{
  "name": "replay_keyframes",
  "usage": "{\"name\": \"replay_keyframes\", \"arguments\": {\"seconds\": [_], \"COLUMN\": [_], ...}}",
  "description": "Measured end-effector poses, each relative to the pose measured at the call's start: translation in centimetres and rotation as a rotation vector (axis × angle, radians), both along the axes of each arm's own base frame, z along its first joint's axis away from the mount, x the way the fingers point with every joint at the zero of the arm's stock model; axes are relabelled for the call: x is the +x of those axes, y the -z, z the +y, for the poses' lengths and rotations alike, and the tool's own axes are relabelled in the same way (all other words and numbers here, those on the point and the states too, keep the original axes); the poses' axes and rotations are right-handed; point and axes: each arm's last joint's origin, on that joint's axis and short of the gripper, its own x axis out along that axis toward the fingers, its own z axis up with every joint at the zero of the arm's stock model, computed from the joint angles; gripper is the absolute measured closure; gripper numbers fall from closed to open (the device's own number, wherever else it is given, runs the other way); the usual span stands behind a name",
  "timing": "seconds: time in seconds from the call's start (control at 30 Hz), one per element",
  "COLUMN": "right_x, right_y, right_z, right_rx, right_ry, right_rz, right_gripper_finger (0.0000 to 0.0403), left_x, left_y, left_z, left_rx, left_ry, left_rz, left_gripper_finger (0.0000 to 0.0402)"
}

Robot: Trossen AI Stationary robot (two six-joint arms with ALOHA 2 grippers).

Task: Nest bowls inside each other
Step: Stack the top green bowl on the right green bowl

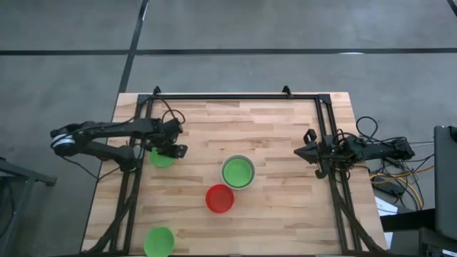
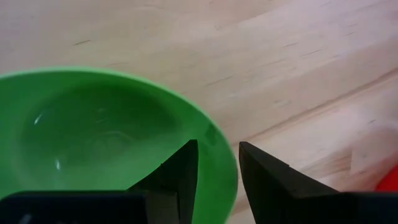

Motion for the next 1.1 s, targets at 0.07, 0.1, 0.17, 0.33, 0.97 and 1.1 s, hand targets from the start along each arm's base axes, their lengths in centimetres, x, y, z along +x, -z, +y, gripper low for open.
{"name": "replay_keyframes", "arguments": {"seconds": [0.07, 0.1, 0.17, 0.33, 0.97, 1.1], "right_x": [0.00, 0.00, 0.01, 0.01, 0.01, 0.01], "right_y": [0.00, 0.00, 0.01, 0.01, 0.01, 0.01], "right_z": [0.00, 0.00, 0.00, 0.00, 0.00, 0.00], "right_rx": [0.000, 0.000, 0.000, 0.000, 0.000, 0.000], "right_ry": [0.000, 0.000, 0.000, 0.001, 0.000, 0.001], "right_rz": [0.000, 0.000, 0.001, 0.001, 0.001, 0.001], "right_gripper_finger": [0.0394, 0.0394, 0.0394, 0.0394, 0.0394, 0.0394], "left_x": [0.05, 0.07, 0.12, 0.21, 0.24, 0.28], "left_y": [0.10, 0.15, 0.23, 0.26, 0.02, -0.32], "left_z": [0.01, 0.01, 0.03, 0.00, -0.08, -0.08], "left_rx": [-0.005, -0.008, -0.010, -0.025, -0.022, -0.010], "left_ry": [-0.002, -0.003, -0.003, 0.002, 0.007, 0.022], "left_rz": [0.005, 0.008, 0.010, 0.001, -0.015, -0.036], "left_gripper_finger": [0.0280, 0.0280, 0.0280, 0.0285, 0.0365, 0.0366]}}
